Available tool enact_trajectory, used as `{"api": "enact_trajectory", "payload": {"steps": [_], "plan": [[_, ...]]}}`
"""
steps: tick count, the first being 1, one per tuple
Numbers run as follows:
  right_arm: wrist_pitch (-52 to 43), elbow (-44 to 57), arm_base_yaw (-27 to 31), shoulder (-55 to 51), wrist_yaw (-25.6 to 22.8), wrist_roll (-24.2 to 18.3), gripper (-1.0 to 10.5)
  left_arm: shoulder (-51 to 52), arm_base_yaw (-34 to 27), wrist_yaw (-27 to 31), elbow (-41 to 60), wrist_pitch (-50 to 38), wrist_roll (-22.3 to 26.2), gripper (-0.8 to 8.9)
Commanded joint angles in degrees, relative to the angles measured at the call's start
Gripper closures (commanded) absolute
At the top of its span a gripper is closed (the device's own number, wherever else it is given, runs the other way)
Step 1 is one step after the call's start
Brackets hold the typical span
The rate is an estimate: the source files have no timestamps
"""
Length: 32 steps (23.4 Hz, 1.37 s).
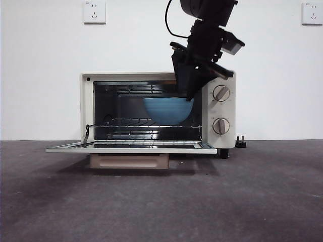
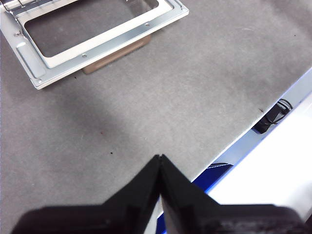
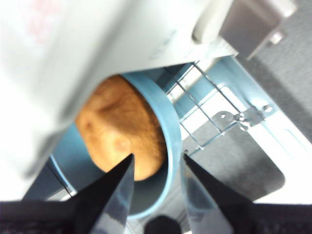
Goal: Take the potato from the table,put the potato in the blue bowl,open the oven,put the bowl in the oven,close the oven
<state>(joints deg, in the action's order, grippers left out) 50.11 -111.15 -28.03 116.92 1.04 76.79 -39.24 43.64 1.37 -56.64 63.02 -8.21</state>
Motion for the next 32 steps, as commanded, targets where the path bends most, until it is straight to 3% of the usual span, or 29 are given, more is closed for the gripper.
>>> {"api": "enact_trajectory", "payload": {"steps": [1, 5, 12, 14, 20, 27, 29, 32], "plan": [[2.2, -1.5, -0.1, 0.0, -0.5, -2.8, 7.9, 0.1, -0.1, 0.2, -0.1, 0.1, -0.5, 8.19], [5.0, -4.9, -0.1, -0.2, -0.3, -7.1, 7.9, 0.1, -0.1, 0.2, -0.1, 0.1, -0.5, 8.19], [12.3, -18.0, -0.1, -0.2, -0.5, -27.7, 8.0, 0.1, -0.1, 0.3, -0.1, 0.1, -0.2, 8.19], [15.4, -22.0, -0.1, -0.2, -0.7, -34.6, 8.8, 0.1, -0.1, 0.6, -0.1, 0.2, -0.1, 8.19], [28.7, -33.2, -0.1, -0.2, -10.8, -48.9, 9.2, -0.8, -0.1, 2.4, -0.1, 1.6, 0.5, 8.2], [28.8, -34.4, -1.1, -6.5, -14.9, -69.5, 9.5, -3.8, -0.6, 3.4, 0.0, 1.2, 1.4, 8.2], [28.8, -33.9, -2.1, -9.3, -16.3, -72.9, 9.5, -5.5, -1.5, 4.0, 0.0, 0.0, 2.4, 8.21], [28.8, -32.4, -2.8, -13.9, -16.2, -74.3, 9.5, -8.0, -4.1, 4.3, 0.0, -2.9, 4.5, 8.22]]}}
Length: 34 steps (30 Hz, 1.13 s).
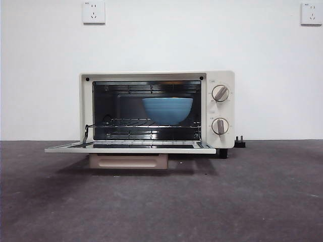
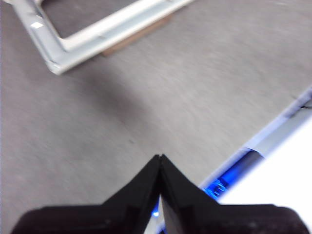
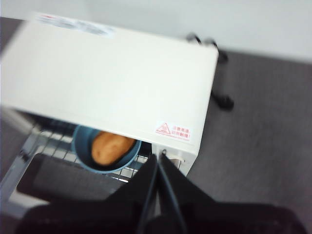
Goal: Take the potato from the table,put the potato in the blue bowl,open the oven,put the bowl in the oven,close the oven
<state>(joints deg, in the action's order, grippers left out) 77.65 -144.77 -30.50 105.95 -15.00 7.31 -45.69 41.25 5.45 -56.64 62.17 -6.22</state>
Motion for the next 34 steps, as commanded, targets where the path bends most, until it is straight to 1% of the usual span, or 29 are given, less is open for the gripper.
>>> {"api": "enact_trajectory", "payload": {"steps": [1, 3, 5, 7, 9, 12, 15, 17, 21, 23, 26, 28, 30, 32, 34], "plan": [[1.3, 2.2, -0.3, -4.5, -0.2, -5.6, 9.5, -2.5, -2.8, -0.1, 0.0, -3.1, 3.0, 8.22], [1.3, 5.5, -0.3, -8.6, -0.3, -7.8, 9.5, -4.7, -5.9, -1.9, 0.0, -5.0, 4.1, 8.22], [1.3, 10.4, -0.3, -12.9, -0.3, -9.8, 9.5, -6.9, -9.4, -5.4, 0.0, -6.6, 5.4, 8.22], [1.3, 16.6, -0.3, -17.8, -1.1, -11.2, 9.5, -9.3, -13.5, -10.6, 0.0, -8.2, 6.9, 8.22], [1.3, 24.0, -0.2, -23.1, -1.1, -13.2, 9.5, -12.1, -18.1, -17.3, 0.0, -9.9, 7.9, 8.22], [0.9, 34.2, -0.2, -30.5, -1.1, -15.1, 9.5, -16.8, -24.4, -26.6, 0.0, -12.4, 7.9, 8.22], [-4.0, 44.1, -0.1, -38.2, -0.9, -17.2, 9.5, -22.0, -29.2, -34.1, 0.1, -14.4, 7.7, 8.22], [-8.4, 50.1, 0.3, -43.4, -0.9, -18.1, 9.5, -25.4, -31.2, -37.5, 0.6, -15.7, 7.7, 8.22], [-13.5, 59.9, 1.1, -52.1, 0.0, -17.3, 9.5, -32.2, -33.8, -40.4, 3.3, -18.6, 7.2, 8.22], [-13.7, 63.6, 1.4, -55.3, -0.1, -16.3, 9.5, -34.9, -34.9, -42.0, 5.5, -21.0, 6.1, 8.22], [-12.9, 68.0, 1.9, -59.7, -0.5, -15.2, 9.5, -38.3, -36.8, -46.4, 9.4, -25.4, 4.4, 8.22], [-12.3, 70.1, 2.0, -62.1, -0.4, -13.9, 9.5, -40.0, -38.0, -47.9, 11.9, -29.1, 2.0, 8.22], [-11.6, 71.4, 2.0, -64.0, -0.1, -12.1, 9.5, -41.2, -39.4, -47.9, 14.2, -33.7, -2.2, 8.22], [-11.0, 71.8, 2.0, -65.7, 0.3, -10.3, 9.5, -41.7, -40.7, -47.9, 15.5, -37.2, -5.4, 8.22], [-10.9, 71.8, 2.0, -67.2, 0.7, -9.3, 9.5, -41.7, -41.8, -47.9, 16.0, -39.8, -7.3, 8.22]]}}
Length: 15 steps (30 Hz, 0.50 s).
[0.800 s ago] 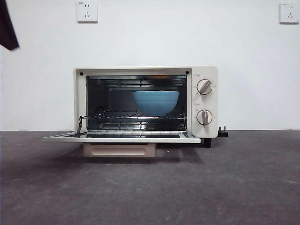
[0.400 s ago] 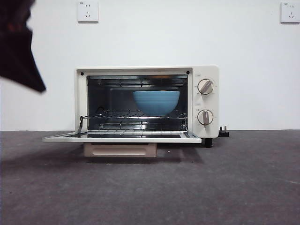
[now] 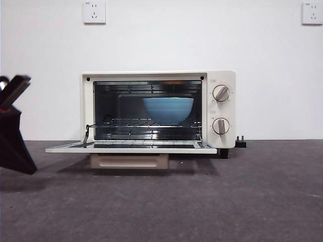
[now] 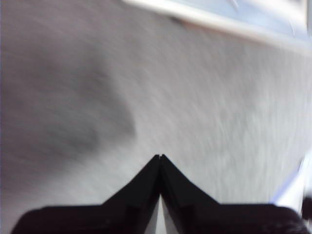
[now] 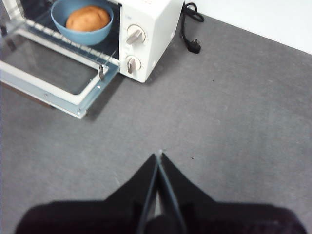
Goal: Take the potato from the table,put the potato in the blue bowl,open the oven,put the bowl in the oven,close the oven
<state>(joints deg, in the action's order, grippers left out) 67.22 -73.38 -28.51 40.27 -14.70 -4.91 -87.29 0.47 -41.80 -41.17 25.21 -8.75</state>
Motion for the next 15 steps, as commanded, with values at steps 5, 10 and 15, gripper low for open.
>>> {"api": "enact_trajectory", "payload": {"steps": [5, 10, 15], "plan": [[1.0, 0.4, 0.0, -3.4, 0.3, 4.8, 9.5, -0.1, -3.5, 1.6, 0.5, -8.7, -12.0, 8.22], [2.5, 0.4, 0.0, -3.5, 0.4, 6.4, 9.5, -0.2, -4.7, 2.8, 0.5, -14.7, -19.2, 8.22], [2.2, 0.4, 0.0, -3.5, 1.0, 7.5, 9.5, -1.9, -4.8, 3.1, 0.0, -18.9, -24.2, 8.22]]}}
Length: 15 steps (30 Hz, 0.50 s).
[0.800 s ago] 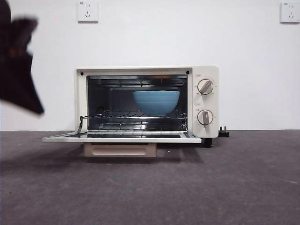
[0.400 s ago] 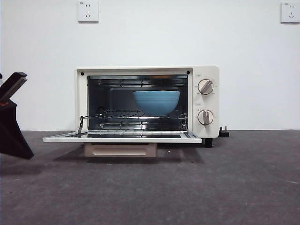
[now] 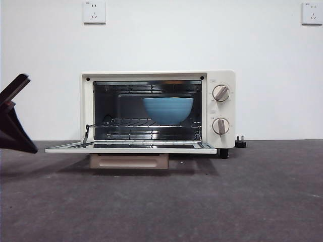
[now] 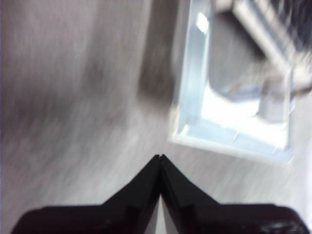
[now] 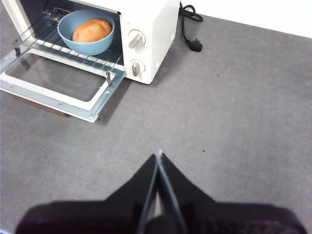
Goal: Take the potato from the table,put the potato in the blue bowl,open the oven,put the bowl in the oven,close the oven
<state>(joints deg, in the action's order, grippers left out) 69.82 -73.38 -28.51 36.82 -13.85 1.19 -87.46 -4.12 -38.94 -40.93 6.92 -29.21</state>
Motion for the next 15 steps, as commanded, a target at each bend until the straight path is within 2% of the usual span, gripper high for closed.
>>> {"api": "enact_trajectory", "payload": {"steps": [1, 9, 15], "plan": [[-0.4, 0.4, 0.0, -0.1, 0.2, 1.4, 9.5, -2.8, -0.2, 0.2, -0.6, -0.5, -3.7, 8.22], [-0.4, 0.4, 0.0, -0.1, 0.2, 1.9, 9.5, -8.3, -0.2, -1.0, -1.9, -3.0, -4.4, 8.21], [-1.4, 0.4, 0.0, -0.1, 0.2, 1.9, 9.5, -8.3, 0.2, -3.1, -2.0, -5.6, -7.4, 8.22]]}}
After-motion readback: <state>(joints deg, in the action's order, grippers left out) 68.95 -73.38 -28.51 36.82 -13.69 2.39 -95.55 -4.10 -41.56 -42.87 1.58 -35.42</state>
